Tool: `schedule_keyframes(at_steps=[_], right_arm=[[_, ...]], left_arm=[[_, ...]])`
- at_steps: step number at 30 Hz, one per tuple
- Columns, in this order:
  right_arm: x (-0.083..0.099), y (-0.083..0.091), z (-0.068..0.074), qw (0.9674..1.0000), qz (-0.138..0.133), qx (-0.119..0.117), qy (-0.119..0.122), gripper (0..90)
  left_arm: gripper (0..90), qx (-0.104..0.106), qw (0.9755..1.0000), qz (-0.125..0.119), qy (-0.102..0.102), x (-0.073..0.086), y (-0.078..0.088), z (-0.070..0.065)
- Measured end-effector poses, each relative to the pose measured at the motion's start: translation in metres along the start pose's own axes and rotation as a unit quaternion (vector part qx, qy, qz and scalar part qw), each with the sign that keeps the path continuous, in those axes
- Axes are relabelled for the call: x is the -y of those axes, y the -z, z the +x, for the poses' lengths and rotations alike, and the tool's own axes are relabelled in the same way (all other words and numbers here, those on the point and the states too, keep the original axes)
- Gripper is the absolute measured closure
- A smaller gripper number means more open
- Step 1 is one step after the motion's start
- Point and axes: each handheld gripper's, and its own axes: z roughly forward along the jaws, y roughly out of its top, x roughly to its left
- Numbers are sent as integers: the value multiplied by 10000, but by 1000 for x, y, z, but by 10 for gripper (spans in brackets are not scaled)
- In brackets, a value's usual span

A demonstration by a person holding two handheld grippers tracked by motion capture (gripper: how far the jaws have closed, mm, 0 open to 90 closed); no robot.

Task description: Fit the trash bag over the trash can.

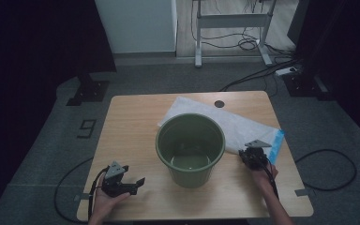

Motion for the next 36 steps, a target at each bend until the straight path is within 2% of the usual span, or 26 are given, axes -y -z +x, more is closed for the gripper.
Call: schedule_keyframes(at_steps=[1,2,3,4,6,7,8,10,13,17,23,24,26,28,29,30,32,33,34,36], right_arm=[[4,8,-1,10000,-59,-1,3,880],[4,8,-1,10000,-59,-1,3,880],[15,23,-4,9999,-140,-16,26,880],[21,30,-7,9999,-164,-31,12,879],[33,42,-14,9999,-113,-93,-56,879],[33,42,-14,9999,-113,-93,-56,879],[45,53,-20,9998,-113,-94,-98,879],[53,63,-24,9997,-124,-151,-125,873],[61,77,-28,9987,-213,-290,-372,857],[72,87,-29,9985,-185,-307,-416,833],[81,90,-29,9995,-43,-119,-295,788],[81,90,-29,9995,-40,-115,-277,749],[80,91,-26,9998,-70,-1,-211,601],[76,92,-20,9993,-236,222,-182,400],[76,92,-20,9993,-236,222,-182,400],[69,93,-12,9984,-429,323,-190,305],[61,90,-4,9977,-596,253,-181,245],[61,90,-4,9977,-596,253,-181,245],[50,82,5,9982,-575,133,-124,209],[38,72,15,9980,-629,-41,-10,208]], left_arm=[[102,-3,10000,19,-2,1,0,0],[102,-3,10000,19,-2,1,0,0],[102,-23,10000,44,-8,3,0,-1],[102,-43,10000,65,4,3,0,-1],[102,-91,9999,54,59,4,1,0],[102,-91,9999,54,59,4,1,0],[102,-159,9998,24,127,5,3,0],[102,-181,9997,-11,146,5,5,-1],[102,-205,9996,-47,163,4,7,-1],[102,-203,9996,-73,173,4,9,0],[102,-189,9995,-138,212,4,13,1],[102,-184,9995,-155,213,4,14,1],[102,-179,9995,-169,206,4,15,1],[102,-175,9995,-172,218,3,15,2],[102,-153,9994,-180,241,3,14,2],[109,-57,9992,-233,318,4,14,3],[110,-21,9992,-224,341,4,12,3],[111,-21,9992,-224,341,4,12,3],[111,-16,9993,-197,307,3,11,2],[111,-3,9993,-199,302,2,11,1]])
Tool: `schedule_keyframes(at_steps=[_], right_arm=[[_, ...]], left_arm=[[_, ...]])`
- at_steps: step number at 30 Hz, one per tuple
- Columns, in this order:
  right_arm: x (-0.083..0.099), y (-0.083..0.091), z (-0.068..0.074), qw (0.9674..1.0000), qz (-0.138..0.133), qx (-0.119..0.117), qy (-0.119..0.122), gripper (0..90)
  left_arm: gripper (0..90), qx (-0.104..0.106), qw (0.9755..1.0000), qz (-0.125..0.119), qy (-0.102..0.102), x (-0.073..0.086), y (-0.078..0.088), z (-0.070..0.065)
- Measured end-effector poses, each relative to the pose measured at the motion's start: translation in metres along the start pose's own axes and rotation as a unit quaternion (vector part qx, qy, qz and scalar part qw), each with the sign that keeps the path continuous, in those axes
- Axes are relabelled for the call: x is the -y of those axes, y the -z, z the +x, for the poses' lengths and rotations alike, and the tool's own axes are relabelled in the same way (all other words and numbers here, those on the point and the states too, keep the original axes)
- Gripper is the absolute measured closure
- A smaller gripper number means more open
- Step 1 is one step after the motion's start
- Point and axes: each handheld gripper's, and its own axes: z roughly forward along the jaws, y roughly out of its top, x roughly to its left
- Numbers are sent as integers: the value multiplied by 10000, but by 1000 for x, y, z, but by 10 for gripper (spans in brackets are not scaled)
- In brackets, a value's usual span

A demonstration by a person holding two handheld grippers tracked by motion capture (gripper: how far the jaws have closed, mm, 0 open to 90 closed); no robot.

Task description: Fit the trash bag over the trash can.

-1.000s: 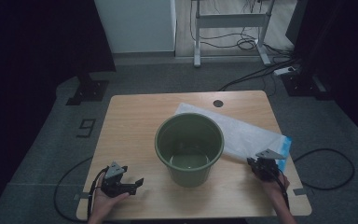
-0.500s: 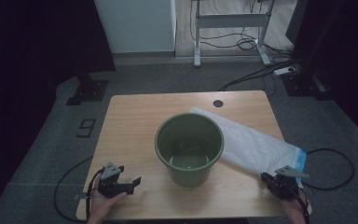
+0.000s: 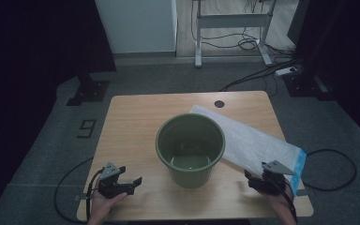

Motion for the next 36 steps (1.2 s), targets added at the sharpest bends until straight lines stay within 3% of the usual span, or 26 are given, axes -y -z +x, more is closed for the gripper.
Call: schedule_keyframes(at_steps=[3,6,10,14,19,21,22,23,24,26,27,28,32,35,36], right_arm=[[-14,-24,13,9995,37,-169,260,209],[-23,-48,22,9987,220,-324,315,211],[-32,-77,36,9975,444,-285,479,224],[-35,-94,40,9968,593,-271,452,257],[-35,-99,38,9973,629,-225,306,342],[-35,-100,35,9976,620,-229,218,424],[-35,-101,34,9979,588,-207,160,511],[-35,-101,34,9979,588,-207,160,511],[-36,-101,33,9981,592,-121,83,598],[-38,-101,30,9982,605,-48,31,683],[-38,-101,30,9982,605,-48,31,683],[-38,-102,27,9983,585,0,0,762],[-38,-104,23,9982,554,121,-191,848],[-41,-101,19,9986,299,121,-416,883],[-45,-94,16,9981,36,31,-621,885]], left_arm=[[110,-5,10000,1,-14,0,0,0],[111,-13,10000,-4,-12,0,1,1],[114,-26,10000,20,17,2,0,4],[114,-18,10000,41,8,2,-1,4],[115,-23,10000,39,14,2,-1,5],[116,-26,10000,49,28,2,-2,5],[120,-65,10000,38,10,3,-3,5],[131,-65,10000,38,10,3,-3,5],[143,-157,9999,-33,23,4,-3,4],[144,-151,9999,-50,15,4,-3,4],[144,-156,9999,-49,14,4,-3,3],[144,-188,9998,14,-42,4,-5,3],[144,-212,9997,87,-74,5,-7,3],[144,-237,9995,163,-109,6,-10,4],[144,-256,9994,208,-98,7,-11,5]])
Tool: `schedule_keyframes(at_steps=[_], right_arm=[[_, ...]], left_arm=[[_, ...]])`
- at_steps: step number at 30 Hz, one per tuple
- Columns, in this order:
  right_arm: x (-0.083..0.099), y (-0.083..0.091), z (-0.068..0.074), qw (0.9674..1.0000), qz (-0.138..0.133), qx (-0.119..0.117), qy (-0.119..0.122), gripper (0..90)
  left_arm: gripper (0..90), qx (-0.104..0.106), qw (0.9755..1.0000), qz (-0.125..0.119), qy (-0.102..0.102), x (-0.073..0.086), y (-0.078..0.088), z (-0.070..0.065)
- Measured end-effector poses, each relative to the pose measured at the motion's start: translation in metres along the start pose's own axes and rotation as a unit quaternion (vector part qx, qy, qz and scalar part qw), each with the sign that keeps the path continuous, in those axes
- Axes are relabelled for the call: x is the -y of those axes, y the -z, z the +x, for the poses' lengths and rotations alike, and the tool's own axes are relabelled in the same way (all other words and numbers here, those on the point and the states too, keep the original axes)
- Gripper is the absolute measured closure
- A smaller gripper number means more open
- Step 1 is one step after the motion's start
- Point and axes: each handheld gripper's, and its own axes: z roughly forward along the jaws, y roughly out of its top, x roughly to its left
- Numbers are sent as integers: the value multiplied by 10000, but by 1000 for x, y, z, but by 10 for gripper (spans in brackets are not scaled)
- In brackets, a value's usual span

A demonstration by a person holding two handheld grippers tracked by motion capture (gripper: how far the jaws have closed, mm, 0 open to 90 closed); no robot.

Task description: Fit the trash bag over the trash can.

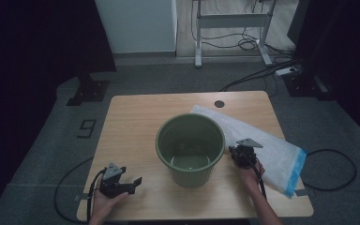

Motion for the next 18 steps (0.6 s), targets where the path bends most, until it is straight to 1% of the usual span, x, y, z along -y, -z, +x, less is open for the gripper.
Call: schedule_keyframes(at_steps=[1,3,4,5,6,7,8,9,10,11,12,14,16,17,18], right_arm=[[0,0,0,10000,0,0,0,885],[-6,9,-3,9994,-280,-99,-185,886],[-12,21,-6,9977,-551,-163,-365,886],[-12,21,-6,9977,-551,-163,-365,886],[-18,31,-9,9954,-780,-244,-502,887],[-20,35,-10,9944,-856,-290,-546,887],[-20,35,-10,9944,-856,-290,-546,887],[-27,46,-11,9915,-1081,-376,-614,887],[-30,50,-12,9907,-1145,-397,-623,887],[-30,50,-12,9907,-1145,-397,-623,887],[-37,59,-13,9882,-1311,-433,-669,887],[-44,68,-16,9850,-1486,-478,-733,887],[-51,77,-18,9828,-1608,-473,-771,887],[-51,77,-18,9828,-1608,-473,-771,887],[-57,85,-20,9802,-1741,-499,-796,887]], left_arm=[[144,0,10000,0,0,0,0,0],[144,-6,10000,36,-5,1,-1,1],[144,-9,10000,44,-4,1,-1,1],[144,-7,10000,44,-2,1,-1,0],[144,-8,10000,45,-7,1,-1,0],[144,-10,10000,43,-2,1,-1,0],[144,-10,10000,43,-2,1,-1,0],[144,-20,10000,45,10,2,0,0],[144,-18,10000,45,23,2,-1,0],[144,-18,10000,45,23,2,-1,0],[144,-35,10000,63,17,2,-1,0],[144,-35,10000,65,16,2,-1,0],[144,-39,10000,69,22,2,-1,0],[144,-39,10000,69,22,2,-1,0],[144,-42,10000,68,21,2,-1,0]])
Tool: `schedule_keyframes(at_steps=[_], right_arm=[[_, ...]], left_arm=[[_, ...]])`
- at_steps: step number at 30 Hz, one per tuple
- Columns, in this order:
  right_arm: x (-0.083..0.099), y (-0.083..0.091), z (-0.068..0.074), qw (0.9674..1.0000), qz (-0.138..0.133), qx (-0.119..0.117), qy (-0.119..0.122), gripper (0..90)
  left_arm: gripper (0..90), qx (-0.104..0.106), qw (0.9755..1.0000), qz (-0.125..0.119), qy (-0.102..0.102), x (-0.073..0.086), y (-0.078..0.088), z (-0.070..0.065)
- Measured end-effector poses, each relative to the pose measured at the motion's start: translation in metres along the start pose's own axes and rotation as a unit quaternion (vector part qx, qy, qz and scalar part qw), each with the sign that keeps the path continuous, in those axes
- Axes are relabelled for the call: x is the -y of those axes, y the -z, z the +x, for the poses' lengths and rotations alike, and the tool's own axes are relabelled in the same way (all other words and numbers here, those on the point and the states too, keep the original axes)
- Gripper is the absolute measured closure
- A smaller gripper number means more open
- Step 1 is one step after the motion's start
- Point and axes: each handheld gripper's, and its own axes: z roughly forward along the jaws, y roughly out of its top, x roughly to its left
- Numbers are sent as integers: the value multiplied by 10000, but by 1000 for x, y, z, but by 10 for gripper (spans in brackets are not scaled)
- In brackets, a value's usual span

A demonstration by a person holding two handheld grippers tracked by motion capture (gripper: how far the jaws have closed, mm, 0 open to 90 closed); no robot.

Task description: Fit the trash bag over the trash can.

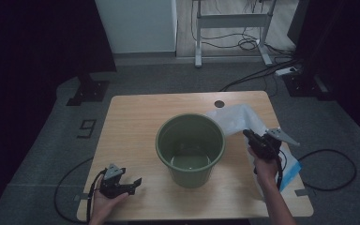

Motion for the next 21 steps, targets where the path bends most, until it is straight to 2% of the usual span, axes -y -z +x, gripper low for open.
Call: schedule_keyframes(at_steps=[5,6,10,18,21], right_arm=[[-17,14,3,9994,-339,-72,61,888],[-17,14,3,9994,-339,-72,61,888],[-30,23,9,9983,-534,-234,92,888],[-57,46,25,9930,-1051,-451,281,889],[-65,52,30,9913,-1156,-529,350,888]], left_arm=[[144,-6,10000,9,-6,0,0,0],[144,-6,10000,9,-6,0,0,0],[144,21,10000,9,-18,0,0,0],[144,29,10000,13,-5,2,-1,1],[144,35,10000,11,12,2,-1,1]])
